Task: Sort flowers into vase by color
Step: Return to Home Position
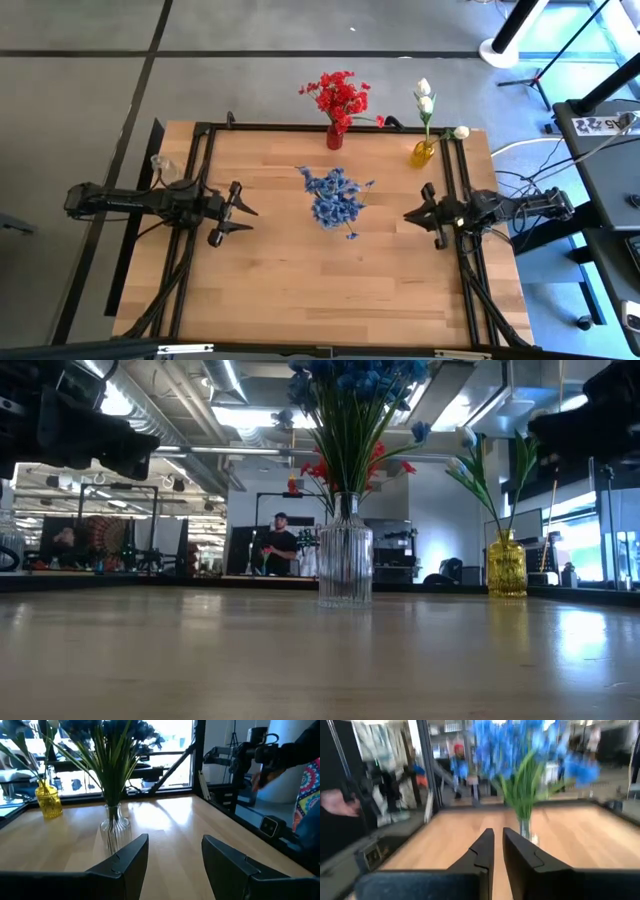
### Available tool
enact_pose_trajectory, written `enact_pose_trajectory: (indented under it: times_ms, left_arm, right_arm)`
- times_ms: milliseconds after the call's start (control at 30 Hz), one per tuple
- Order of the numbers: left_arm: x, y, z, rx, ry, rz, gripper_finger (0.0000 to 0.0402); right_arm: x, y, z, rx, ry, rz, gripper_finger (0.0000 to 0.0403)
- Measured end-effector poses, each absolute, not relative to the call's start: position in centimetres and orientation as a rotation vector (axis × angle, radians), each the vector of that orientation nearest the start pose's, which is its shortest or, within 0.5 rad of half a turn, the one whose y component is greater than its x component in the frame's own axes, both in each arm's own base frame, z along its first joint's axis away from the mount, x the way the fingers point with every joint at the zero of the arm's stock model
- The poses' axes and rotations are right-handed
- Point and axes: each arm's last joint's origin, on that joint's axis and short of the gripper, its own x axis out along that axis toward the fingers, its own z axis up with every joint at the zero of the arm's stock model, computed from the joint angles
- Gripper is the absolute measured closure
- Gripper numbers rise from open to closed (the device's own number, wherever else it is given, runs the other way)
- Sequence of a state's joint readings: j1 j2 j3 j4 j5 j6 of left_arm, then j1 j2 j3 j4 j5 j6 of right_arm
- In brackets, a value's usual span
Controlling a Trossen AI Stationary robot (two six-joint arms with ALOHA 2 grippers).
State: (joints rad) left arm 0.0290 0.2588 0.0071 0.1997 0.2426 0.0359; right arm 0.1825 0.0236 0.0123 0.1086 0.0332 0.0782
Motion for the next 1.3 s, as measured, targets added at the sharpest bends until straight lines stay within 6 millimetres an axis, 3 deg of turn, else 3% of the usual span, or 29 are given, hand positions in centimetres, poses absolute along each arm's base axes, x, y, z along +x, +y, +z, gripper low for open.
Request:
enact_pose_trajectory:
  times_ms: [233,1300]
  left_arm:
    - [11.31,-0.3,16.33,0.029,0.047,-0.192,0.0221]
    - [11.31,-0.3,16.33,0.028,0.047,-0.192,0.0221]
  right_arm:
    - [9.84,1.74,16.65,0.073,0.012,0.158,0.0363]
    - [9.85,1.74,16.5,0.072,0.021,0.157,0.0363]
